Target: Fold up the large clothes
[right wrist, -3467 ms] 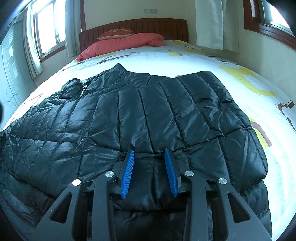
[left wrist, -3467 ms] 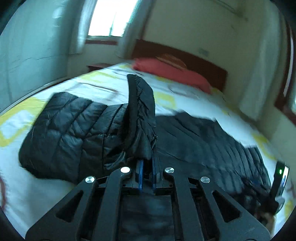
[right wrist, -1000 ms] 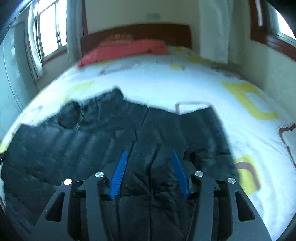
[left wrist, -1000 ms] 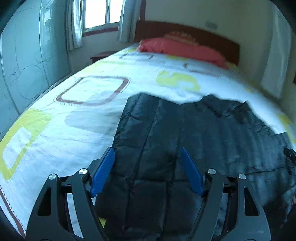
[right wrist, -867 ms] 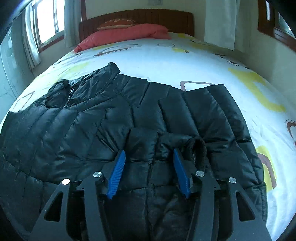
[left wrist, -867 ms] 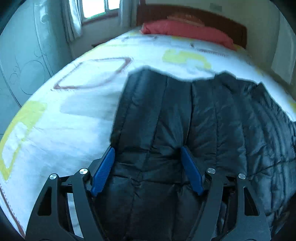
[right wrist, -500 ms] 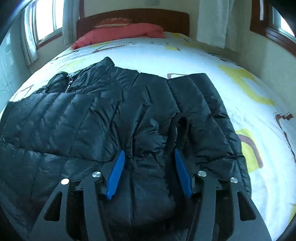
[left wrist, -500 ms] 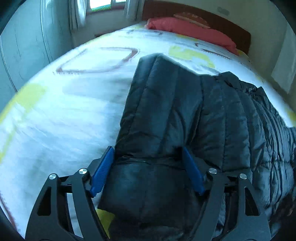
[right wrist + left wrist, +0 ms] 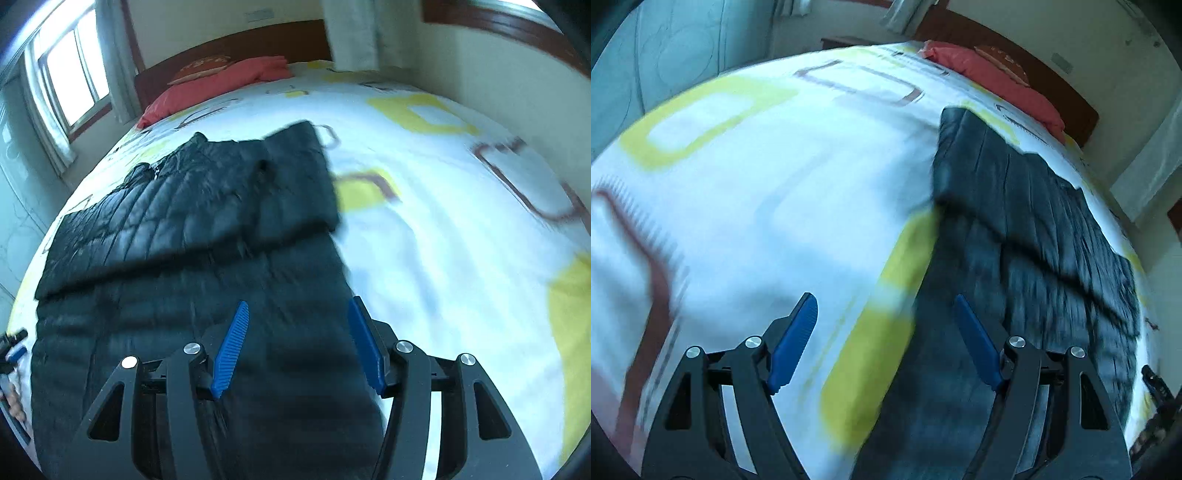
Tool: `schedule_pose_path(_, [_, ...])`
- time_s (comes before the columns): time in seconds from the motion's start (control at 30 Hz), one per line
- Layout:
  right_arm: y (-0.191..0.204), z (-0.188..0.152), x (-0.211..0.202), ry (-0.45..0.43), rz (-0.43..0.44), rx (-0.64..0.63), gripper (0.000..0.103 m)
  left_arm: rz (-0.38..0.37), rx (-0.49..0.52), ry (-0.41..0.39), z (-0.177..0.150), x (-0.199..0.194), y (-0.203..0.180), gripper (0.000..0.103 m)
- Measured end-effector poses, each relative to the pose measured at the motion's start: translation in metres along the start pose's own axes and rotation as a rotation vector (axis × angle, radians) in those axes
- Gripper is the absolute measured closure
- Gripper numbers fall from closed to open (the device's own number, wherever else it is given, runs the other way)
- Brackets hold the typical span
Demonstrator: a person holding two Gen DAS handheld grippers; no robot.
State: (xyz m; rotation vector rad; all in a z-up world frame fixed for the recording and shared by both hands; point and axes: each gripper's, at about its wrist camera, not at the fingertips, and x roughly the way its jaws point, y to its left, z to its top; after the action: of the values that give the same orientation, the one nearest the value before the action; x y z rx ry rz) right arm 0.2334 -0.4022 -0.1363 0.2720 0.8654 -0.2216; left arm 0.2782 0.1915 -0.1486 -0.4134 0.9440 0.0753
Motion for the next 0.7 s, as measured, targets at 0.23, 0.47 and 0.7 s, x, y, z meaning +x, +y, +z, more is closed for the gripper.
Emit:
schedule_pose_path(0.23, [-0.057, -0.085, -0.053, 0.071, 0.056, 0.121, 0.046, -0.141, -0.169, 0.081, -0.076, -0.053, 0.058, 0.027])
schedule_pose_path(0.47, [-0.085, -0.162, -0.076, 0.139, 0.241, 0.289, 0.046, -0.301, -0.263, 0.118, -0.14, -0.084, 0.068, 0.027])
schedule_pose_path(0.7, [-0.08, -0.201, -0.091, 0.144, 0.457, 0.394, 0.045, -0.405, -0.328, 0.115, -0.166, -0.087, 0.059, 0.028])
